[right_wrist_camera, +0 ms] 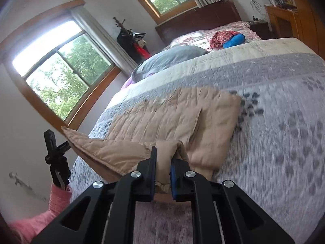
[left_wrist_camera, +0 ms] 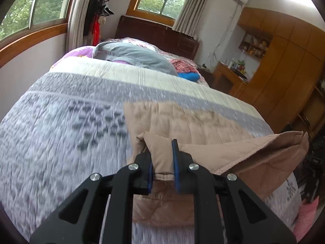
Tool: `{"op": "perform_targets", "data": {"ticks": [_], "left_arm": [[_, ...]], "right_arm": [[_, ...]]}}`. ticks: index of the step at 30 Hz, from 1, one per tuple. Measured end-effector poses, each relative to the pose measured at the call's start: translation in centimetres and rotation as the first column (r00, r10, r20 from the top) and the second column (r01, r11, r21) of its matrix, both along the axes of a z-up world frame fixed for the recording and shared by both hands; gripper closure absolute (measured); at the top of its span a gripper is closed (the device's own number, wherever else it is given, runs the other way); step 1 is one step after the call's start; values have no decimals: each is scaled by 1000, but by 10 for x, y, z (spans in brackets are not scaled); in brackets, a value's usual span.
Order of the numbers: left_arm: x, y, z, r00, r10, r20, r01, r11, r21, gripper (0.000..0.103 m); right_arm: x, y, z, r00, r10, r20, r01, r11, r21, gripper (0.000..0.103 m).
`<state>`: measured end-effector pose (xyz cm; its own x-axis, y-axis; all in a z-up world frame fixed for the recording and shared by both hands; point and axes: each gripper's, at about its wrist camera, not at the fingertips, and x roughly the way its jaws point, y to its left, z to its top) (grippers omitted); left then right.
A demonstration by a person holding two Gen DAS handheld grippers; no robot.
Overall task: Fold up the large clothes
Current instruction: 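Lift the hem with both grippers and fold it toward the collar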
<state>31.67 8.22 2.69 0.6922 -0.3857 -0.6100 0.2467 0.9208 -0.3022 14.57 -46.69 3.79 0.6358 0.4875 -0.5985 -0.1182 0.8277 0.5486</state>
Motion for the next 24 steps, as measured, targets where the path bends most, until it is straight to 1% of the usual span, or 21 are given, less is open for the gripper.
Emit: {"op": "perform_targets", "data": {"ticks": [5,8,10,12,14,17,20,22,24], "left_arm": [[57,-13,-6,998,39,-46,-39,999,2,89],[93,-17,-21,993,79,-83,-78,997,19,89],[113,-18,-31,990,90,-110,-89,996,19,89],[131,-21,-43,985,97,-141,-95,995,24,89],[144,-23,-56,981,106,-166,-102,994,32,89],[162,-25,-72,972,116,-204,-112,993,32,89],[173,-27,-84,966,120,-229,-116,993,33,88],[177,-27,-88,965,120,-235,-114,993,38,86],[180,-26,-91,963,113,-243,-108,993,37,85]], "right_arm": [[64,-10,-5,998,-33,-50,34,999,10,92],[98,-15,-14,995,-53,-85,53,999,2,92],[120,-19,-26,991,-53,-121,56,998,20,92],[137,-21,-36,987,-60,-147,63,998,12,92],[156,-23,-48,982,-71,-176,74,997,9,92],[172,-26,-60,975,-82,-206,87,996,19,92],[185,-29,-74,968,-88,-235,97,995,25,92],[191,-30,-83,963,-93,-253,102,994,24,92],[195,-30,-91,959,-92,-269,101,995,19,89]]}}
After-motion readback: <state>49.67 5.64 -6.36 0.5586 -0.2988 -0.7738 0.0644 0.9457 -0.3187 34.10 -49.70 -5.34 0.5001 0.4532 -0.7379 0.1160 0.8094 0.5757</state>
